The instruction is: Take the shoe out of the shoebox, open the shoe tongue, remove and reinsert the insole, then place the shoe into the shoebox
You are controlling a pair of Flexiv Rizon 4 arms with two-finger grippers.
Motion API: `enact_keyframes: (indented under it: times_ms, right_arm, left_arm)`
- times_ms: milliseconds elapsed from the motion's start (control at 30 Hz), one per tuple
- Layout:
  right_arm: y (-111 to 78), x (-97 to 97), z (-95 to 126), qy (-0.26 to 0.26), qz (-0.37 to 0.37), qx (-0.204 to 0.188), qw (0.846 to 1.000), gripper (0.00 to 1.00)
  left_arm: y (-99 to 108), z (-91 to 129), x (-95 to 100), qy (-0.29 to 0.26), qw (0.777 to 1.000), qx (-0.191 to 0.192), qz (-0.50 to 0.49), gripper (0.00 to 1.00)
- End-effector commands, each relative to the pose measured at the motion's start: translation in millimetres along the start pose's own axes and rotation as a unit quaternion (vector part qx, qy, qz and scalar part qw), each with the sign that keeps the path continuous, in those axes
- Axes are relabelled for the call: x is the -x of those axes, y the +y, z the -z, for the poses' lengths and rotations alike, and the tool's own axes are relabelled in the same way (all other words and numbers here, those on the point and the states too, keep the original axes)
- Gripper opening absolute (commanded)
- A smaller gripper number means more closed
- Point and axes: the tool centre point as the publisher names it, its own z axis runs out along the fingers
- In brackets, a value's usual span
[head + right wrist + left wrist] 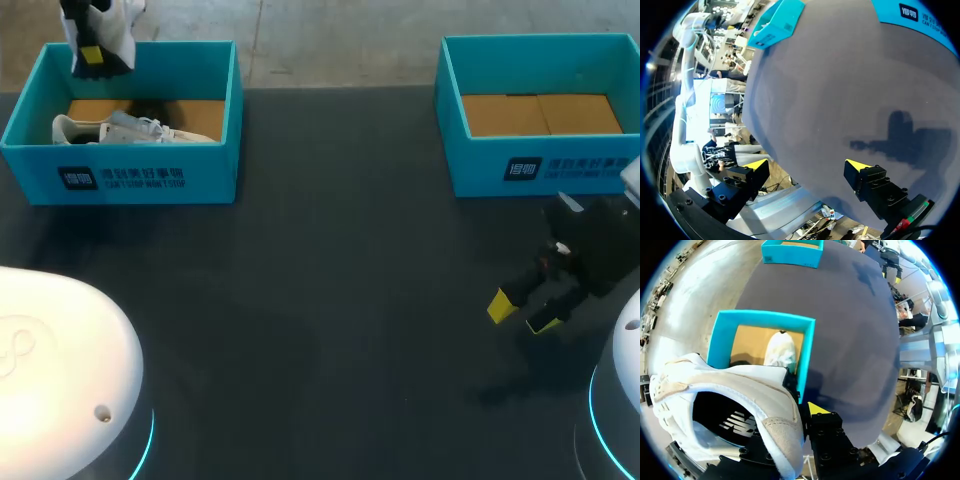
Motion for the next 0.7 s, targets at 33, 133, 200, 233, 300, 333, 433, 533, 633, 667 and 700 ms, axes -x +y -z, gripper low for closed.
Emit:
enact_keyframes:
  times_ms: [33,133,200,233,300,333,433,533,633,667,700]
  right_arm:
    - [-0.9,-0.5,-0.6,-0.001,-0.001,0.001,1.000,1.00]
    - [-0.9,-0.5,-0.6,-0.001,-0.001,0.001,1.000,1.00]
    - [-0.9,-0.5,-0.6,-0.001,-0.001,0.001,1.000,1.00]
    - [-0.9,-0.5,-0.6,-0.001,-0.001,0.001,1.000,1.00]
    - [-0.9,-0.5,-0.6,-0.001,-0.001,0.001,1.000,1.00]
    - [-0.9,-0.5,-0.6,-0.001,-0.001,0.001,1.000,1.00]
    - [-0.9,-0.5,-0.6,-0.001,-0.001,0.001,1.000,1.00]
    - [-0.9,-0.5,-0.6,-0.001,-0.001,0.001,1.000,1.00]
    - [-0.9,-0.5,-0.6,-0.001,-0.001,0.001,1.000,1.00]
    - [-0.9,-0.5,-0.6,-0.001,-0.001,0.001,1.000,1.00]
    - [-0.9,-0.5,-0.6,-0.001,-0.001,0.001,1.000,1.00]
  left_arm:
    - [7.5,-0.7,14.4,0.015,1.000,0.000,-0.002,0.00]
    - [12.8,-2.8,20.1,0.016,1.000,0.001,-0.011,0.00]
    - [16.4,-3.0,24.8,0.017,1.000,0.000,-0.026,0.00]
    - [18.6,-2.3,26.9,0.018,0.999,-0.001,-0.037,0.00]
    - [22.4,-0.9,29.4,0.011,0.998,0.004,-0.065,0.00]
    - [24.4,0.1,31.2,0.008,0.997,0.008,-0.078,0.00]
    - [30.7,1.7,36.9,-0.006,0.993,0.026,-0.114,0.00]
    - [37.5,3.5,42.3,-0.014,0.986,0.035,-0.165,0.00]
    - [43.7,6.0,45.2,-0.034,0.979,0.042,-0.198,0.00]
    - [47.1,7.5,46.1,-0.038,0.975,0.039,-0.216,0.00]
    - [49.8,8.9,47.7,-0.042,0.973,0.038,-0.226,0.00]
